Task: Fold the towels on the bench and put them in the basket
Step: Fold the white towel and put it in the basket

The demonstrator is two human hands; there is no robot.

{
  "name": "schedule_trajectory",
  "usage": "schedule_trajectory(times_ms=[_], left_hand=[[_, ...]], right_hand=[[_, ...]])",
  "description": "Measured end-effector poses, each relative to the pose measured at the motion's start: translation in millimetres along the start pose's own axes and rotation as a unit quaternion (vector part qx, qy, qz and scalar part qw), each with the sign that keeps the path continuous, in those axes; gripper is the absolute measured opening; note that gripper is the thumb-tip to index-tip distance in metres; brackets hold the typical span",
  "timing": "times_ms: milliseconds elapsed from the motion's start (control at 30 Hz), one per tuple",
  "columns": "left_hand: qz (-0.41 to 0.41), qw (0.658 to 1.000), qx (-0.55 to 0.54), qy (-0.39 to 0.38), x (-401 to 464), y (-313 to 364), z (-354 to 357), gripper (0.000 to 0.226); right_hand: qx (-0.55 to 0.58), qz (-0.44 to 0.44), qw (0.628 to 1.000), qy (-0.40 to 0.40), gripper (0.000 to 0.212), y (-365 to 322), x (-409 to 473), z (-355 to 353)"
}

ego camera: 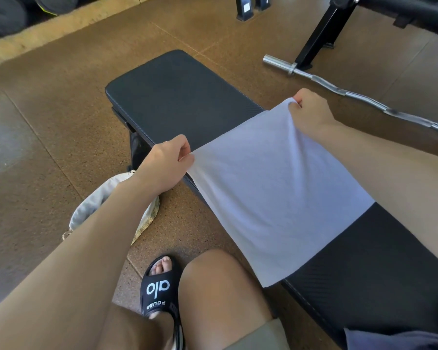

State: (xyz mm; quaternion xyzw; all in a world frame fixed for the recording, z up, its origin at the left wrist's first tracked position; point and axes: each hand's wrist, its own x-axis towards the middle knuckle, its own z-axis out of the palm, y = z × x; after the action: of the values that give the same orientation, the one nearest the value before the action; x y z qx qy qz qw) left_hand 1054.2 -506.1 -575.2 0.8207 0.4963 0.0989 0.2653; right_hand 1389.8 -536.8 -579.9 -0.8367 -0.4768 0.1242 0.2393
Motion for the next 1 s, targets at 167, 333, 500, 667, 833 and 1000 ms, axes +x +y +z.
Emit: schedule_trajectory(times_ms=[167, 333, 500, 667, 833, 1000], left_hand=[[0.014, 0.999, 0.036, -0.008, 2, -3, 0, 0.011], [0.017, 0.998, 0.063, -0.007, 2, -1, 2, 0.013], [0.023, 0.997, 0.075, -0.001, 3, 1, 3, 0.013], [0.005, 0.999, 0.042, -0.026, 6, -1, 3, 0.012], [0.02, 0.996, 0.079, -0.022, 5, -1, 3, 0.009], [0.011, 0.995, 0.09, -0.035, 0, 5, -3, 0.006]], right_hand=[[-0.003, 0.023, 0.996, -0.085, 0.018, -7, -1, 3], [0.094, 0.135, 0.975, -0.146, 0.021, -21, 4, -5], [0.021, 0.166, 0.955, -0.246, 0.012, -30, 13, -7], [0.095, 0.191, 0.934, -0.285, 0.026, -26, 4, -13], [0.184, 0.271, 0.93, -0.169, 0.026, -29, 7, -10], [0.227, 0.144, 0.96, -0.077, 0.024, -24, 0, -27]])
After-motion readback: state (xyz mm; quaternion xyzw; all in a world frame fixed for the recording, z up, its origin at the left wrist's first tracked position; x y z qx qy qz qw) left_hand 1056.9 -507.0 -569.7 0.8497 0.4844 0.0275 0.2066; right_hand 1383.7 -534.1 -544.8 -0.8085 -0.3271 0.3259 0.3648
